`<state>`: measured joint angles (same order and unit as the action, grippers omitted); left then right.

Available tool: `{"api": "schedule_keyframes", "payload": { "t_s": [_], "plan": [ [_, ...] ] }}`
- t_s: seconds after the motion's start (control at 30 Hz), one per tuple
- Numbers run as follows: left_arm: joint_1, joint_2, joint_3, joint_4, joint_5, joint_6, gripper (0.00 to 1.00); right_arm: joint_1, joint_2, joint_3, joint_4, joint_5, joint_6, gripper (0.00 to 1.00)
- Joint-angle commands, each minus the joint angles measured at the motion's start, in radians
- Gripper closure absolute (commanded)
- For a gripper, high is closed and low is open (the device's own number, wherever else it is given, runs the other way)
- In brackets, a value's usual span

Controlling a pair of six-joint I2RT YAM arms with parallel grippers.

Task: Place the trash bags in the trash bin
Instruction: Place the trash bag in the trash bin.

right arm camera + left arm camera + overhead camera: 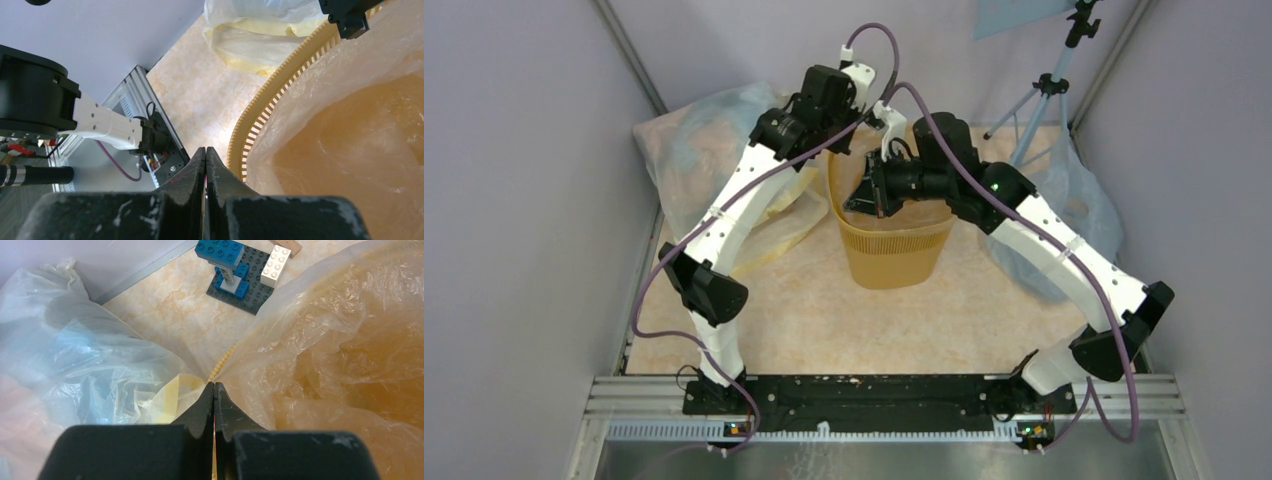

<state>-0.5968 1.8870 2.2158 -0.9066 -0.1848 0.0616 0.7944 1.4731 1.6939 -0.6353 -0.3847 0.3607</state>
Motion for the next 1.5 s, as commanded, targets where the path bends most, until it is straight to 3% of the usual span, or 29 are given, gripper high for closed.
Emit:
{"api": "schedule_keyframes", "payload": {
  "t_s": [0.0, 0.1, 0.17, 0.27, 0.4, 0.57, 0.73, 1.07, 1.47],
  "plan": [
    [0.0, -0.054, -0.003, -0.002, -0.005, 0.021, 1.0, -0.001, 0.006, 0.047, 0.022, -0.007, -0.021, 0.97],
    [0.005, -0.078, -0.027, 0.035, 0.042, -0.007, 0.98, -0.006, -0.019, 0.046, -0.009, 0.102, -0.02, 0.92],
    [0.012, -0.102, -0.052, 0.069, 0.08, -0.039, 0.96, -0.025, -0.043, 0.029, -0.012, 0.142, -0.003, 0.83],
    [0.024, -0.125, -0.073, 0.095, 0.124, -0.084, 0.91, -0.068, -0.083, -0.026, 0.013, 0.128, 0.04, 0.71],
    [0.027, -0.136, -0.074, 0.096, 0.142, -0.123, 0.78, -0.123, -0.138, -0.093, 0.053, 0.113, 0.081, 0.67],
    [0.027, -0.131, -0.078, 0.084, 0.169, -0.141, 0.66, -0.146, -0.143, -0.099, 0.041, 0.111, 0.092, 0.53],
    [0.028, -0.112, -0.079, 0.067, 0.171, -0.145, 0.61, -0.146, -0.109, -0.091, 0.038, 0.056, 0.097, 0.38],
    [0.043, -0.084, -0.08, 0.048, 0.165, -0.16, 0.61, -0.12, -0.037, -0.108, 0.097, -0.036, 0.11, 0.45],
    [0.061, -0.053, -0.085, 0.047, 0.223, -0.17, 0.68, -0.08, 0.042, -0.091, 0.084, -0.031, 0.087, 0.49]
  ]
}}
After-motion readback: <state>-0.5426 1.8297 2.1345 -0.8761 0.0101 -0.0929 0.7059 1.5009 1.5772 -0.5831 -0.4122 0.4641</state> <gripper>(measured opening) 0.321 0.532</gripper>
